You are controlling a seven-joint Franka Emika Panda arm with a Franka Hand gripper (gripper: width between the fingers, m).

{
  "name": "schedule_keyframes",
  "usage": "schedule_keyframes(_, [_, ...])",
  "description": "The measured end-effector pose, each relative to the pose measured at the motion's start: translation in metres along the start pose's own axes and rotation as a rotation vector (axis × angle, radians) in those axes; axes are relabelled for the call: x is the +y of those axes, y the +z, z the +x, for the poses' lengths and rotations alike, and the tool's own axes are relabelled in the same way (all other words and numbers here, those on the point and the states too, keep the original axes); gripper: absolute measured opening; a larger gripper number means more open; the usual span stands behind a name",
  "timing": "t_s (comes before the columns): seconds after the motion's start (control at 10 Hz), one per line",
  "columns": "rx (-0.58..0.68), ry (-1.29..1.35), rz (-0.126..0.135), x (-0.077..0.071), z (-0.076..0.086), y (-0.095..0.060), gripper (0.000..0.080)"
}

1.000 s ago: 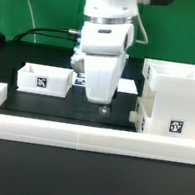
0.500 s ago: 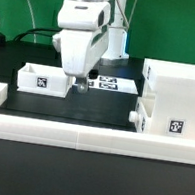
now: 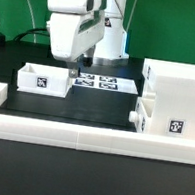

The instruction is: Assemble drawer

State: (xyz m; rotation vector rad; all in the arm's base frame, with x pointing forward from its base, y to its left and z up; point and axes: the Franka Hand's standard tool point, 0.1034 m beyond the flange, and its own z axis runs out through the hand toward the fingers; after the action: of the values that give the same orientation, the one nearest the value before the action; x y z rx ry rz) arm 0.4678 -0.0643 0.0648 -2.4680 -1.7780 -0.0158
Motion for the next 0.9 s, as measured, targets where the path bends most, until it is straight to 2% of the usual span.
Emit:
schedule_keyframes(0.2, [0.000, 0.149, 0.000, 0.000, -0.001, 0.000, 0.0649])
schedule_keyframes(0.3, [0.000, 0.229, -0.007, 0.002, -0.008, -0.002, 0.0649])
schedule_keyframes(0.5, [0.004, 0.445, -0.049, 0.000, -0.019, -0.007, 0.0649])
schedule_keyframes(0.8, [0.016, 0.712, -0.083, -0.009, -0.033, -0.015, 0.0649])
schedule_keyframes(0.9, [0.021, 0.784, -0.071, -0.016, -0.033, -0.008, 0.0649])
